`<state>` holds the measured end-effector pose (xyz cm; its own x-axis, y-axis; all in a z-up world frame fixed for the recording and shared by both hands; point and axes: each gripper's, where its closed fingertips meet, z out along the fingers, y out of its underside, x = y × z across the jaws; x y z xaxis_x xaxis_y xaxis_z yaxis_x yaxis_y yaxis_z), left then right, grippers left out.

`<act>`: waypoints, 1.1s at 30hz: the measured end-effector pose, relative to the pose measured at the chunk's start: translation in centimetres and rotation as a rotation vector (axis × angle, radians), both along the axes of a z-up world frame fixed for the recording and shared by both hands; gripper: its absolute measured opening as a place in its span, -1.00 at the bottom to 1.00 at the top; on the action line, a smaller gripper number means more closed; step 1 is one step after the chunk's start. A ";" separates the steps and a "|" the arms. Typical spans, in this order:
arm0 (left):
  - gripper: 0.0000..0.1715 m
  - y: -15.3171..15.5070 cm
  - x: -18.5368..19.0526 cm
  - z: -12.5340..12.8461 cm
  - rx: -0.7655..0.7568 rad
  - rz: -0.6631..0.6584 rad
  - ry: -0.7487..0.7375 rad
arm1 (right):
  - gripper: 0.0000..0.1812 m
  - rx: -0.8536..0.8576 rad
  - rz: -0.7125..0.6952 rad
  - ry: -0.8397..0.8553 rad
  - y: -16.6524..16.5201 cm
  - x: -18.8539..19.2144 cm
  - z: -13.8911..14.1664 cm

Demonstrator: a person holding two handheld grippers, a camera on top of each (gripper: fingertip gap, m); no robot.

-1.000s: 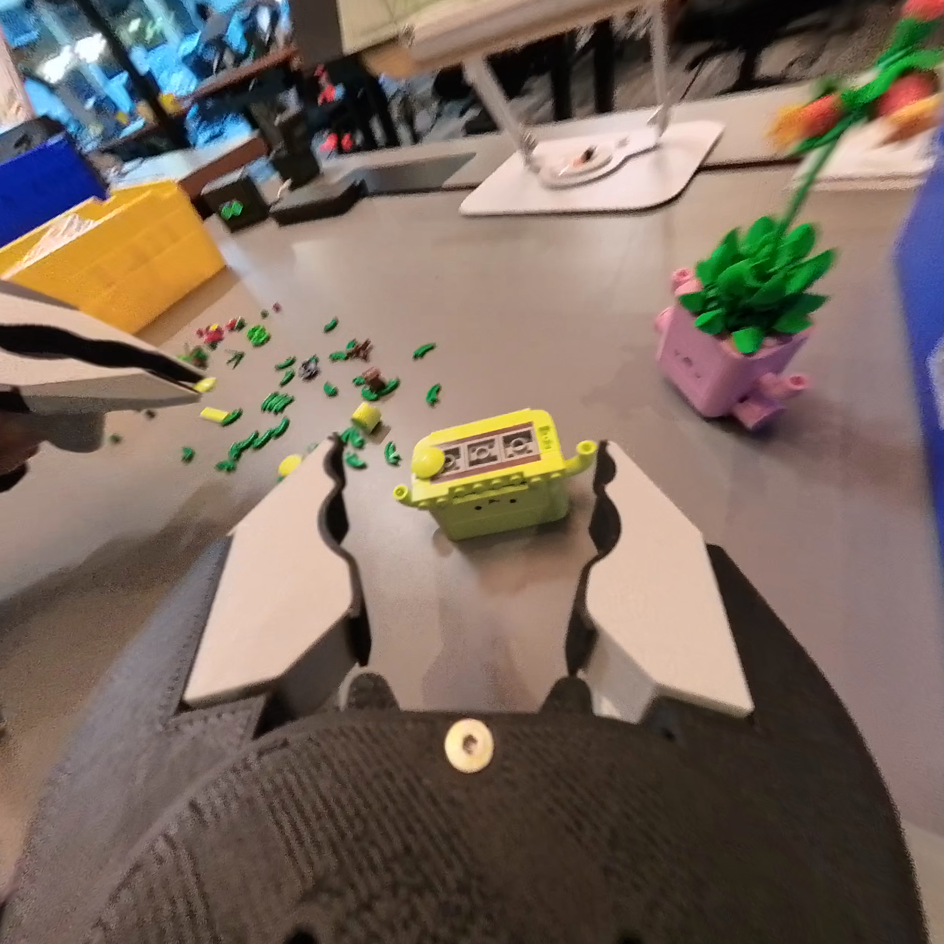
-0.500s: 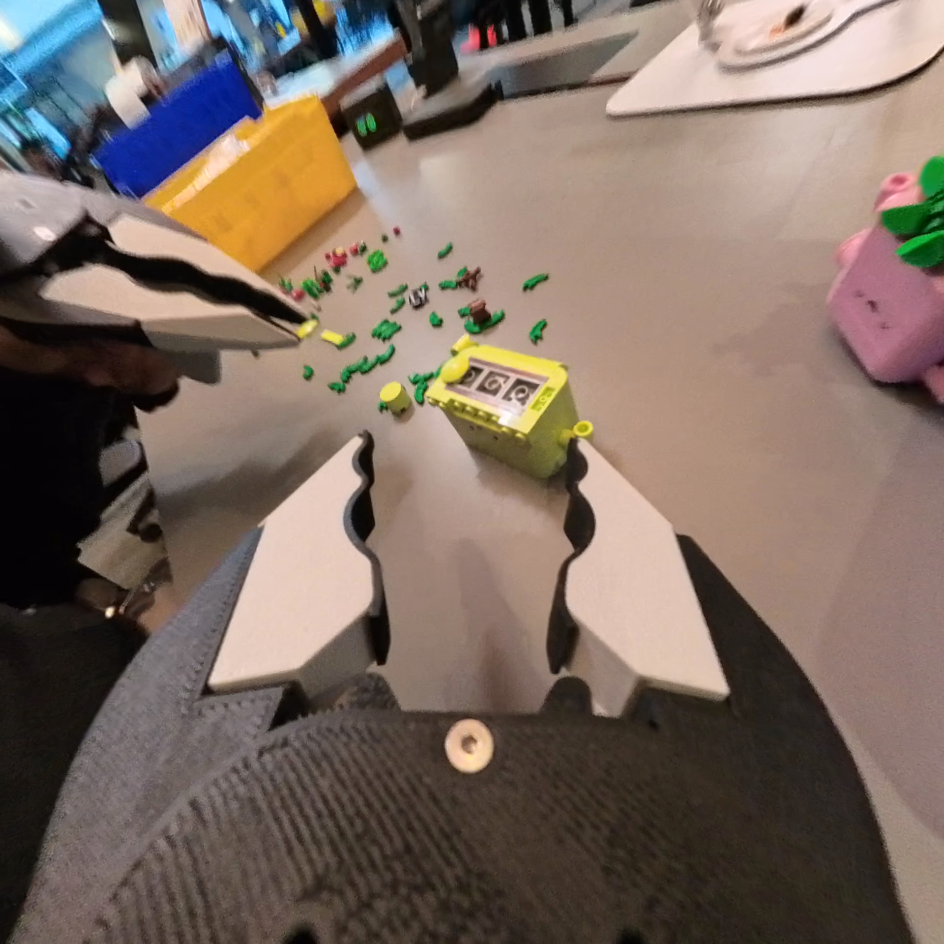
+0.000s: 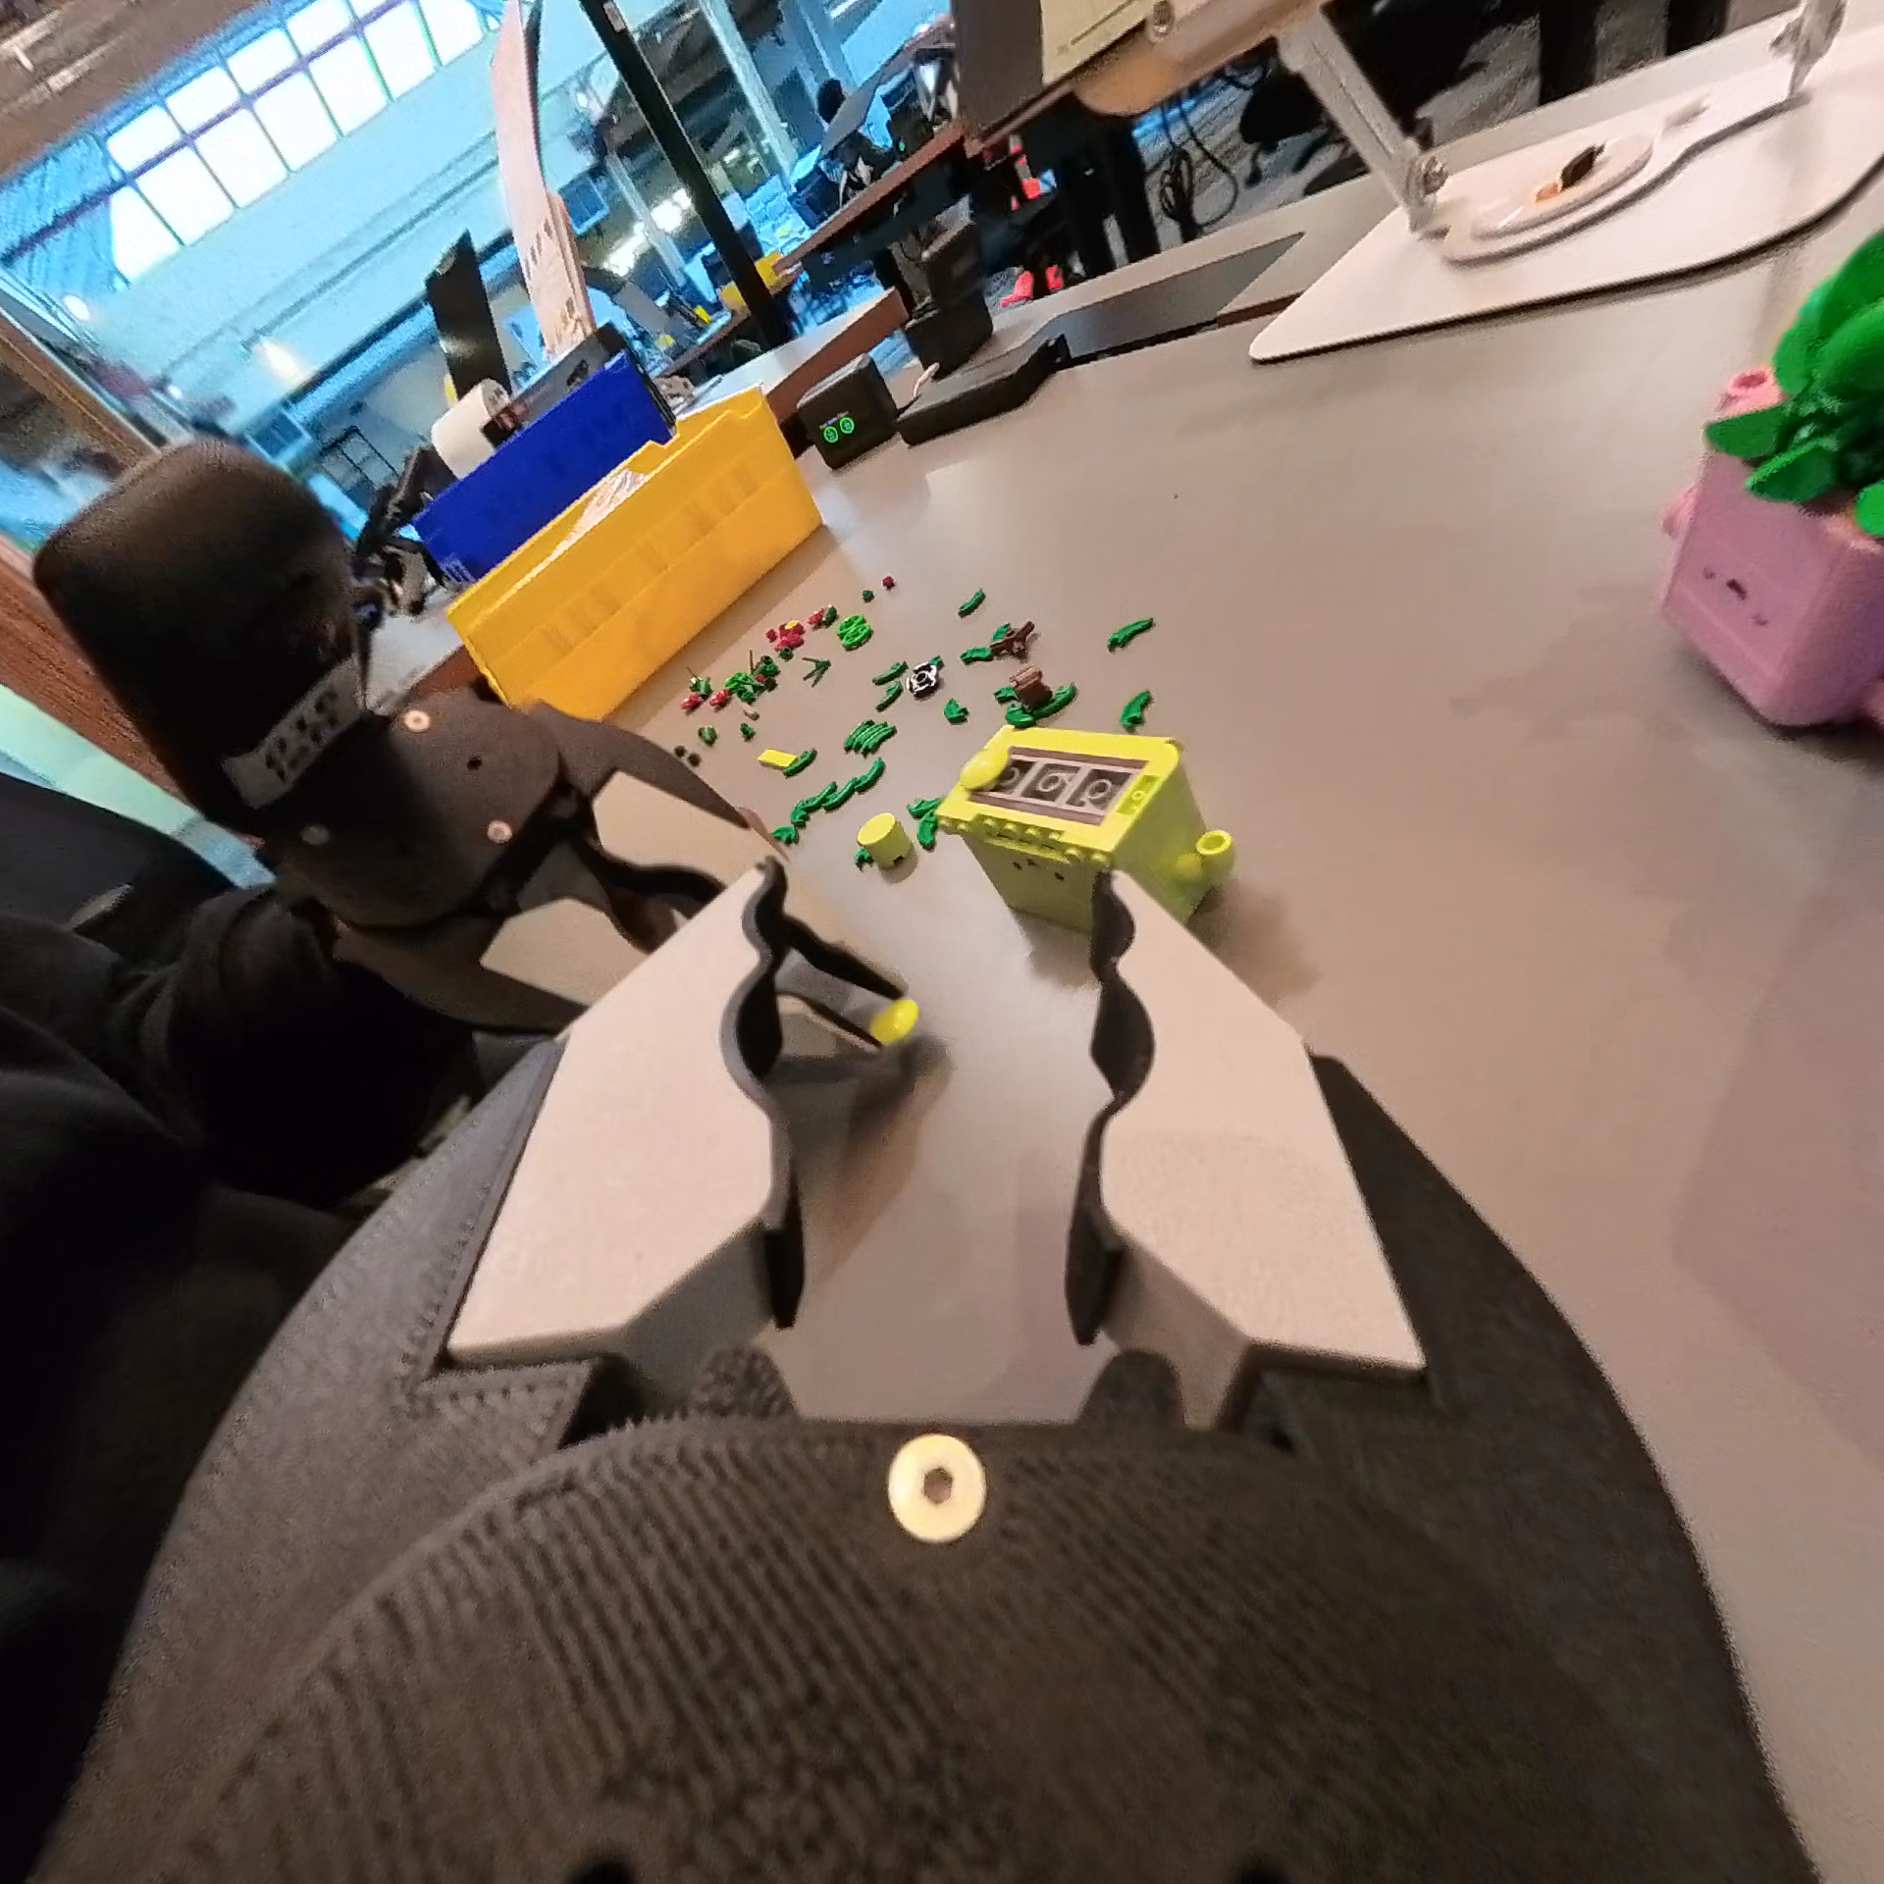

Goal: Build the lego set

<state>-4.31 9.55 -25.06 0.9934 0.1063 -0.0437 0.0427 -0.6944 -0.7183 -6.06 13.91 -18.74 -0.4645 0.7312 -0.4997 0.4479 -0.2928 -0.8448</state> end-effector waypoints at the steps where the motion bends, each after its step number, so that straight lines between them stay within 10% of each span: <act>1: -0.82 0.4 0.2 -0.1 0.003 -0.007 -0.007 | -0.40 -0.033 0.000 -0.013 0.2 -0.1 0.0; 10: -0.63 1.2 0.3 0.3 0.038 0.005 -0.042 | -0.51 -0.188 0.042 -0.006 1.0 0.5 0.8; 18: -0.55 -1.0 -7.2 8.2 0.421 0.213 0.105 | -0.65 0.103 0.188 -0.158 -2.3 1.4 -2.9; 25: -0.29 -0.3 -7.7 5.3 0.320 0.131 -0.034 | -0.70 0.518 0.200 -0.140 -3.1 1.3 -6.0; 33: -0.19 1.6 -7.8 2.2 0.173 0.098 0.007 | -0.70 0.523 0.220 -0.161 -3.3 1.5 -6.4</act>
<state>-12.09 11.19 -22.87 0.9776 0.2089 -0.0236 0.0983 -0.5536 -0.8269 -4.61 10.61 -25.10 -0.5814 0.7945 -0.1755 0.5857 0.2590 -0.7680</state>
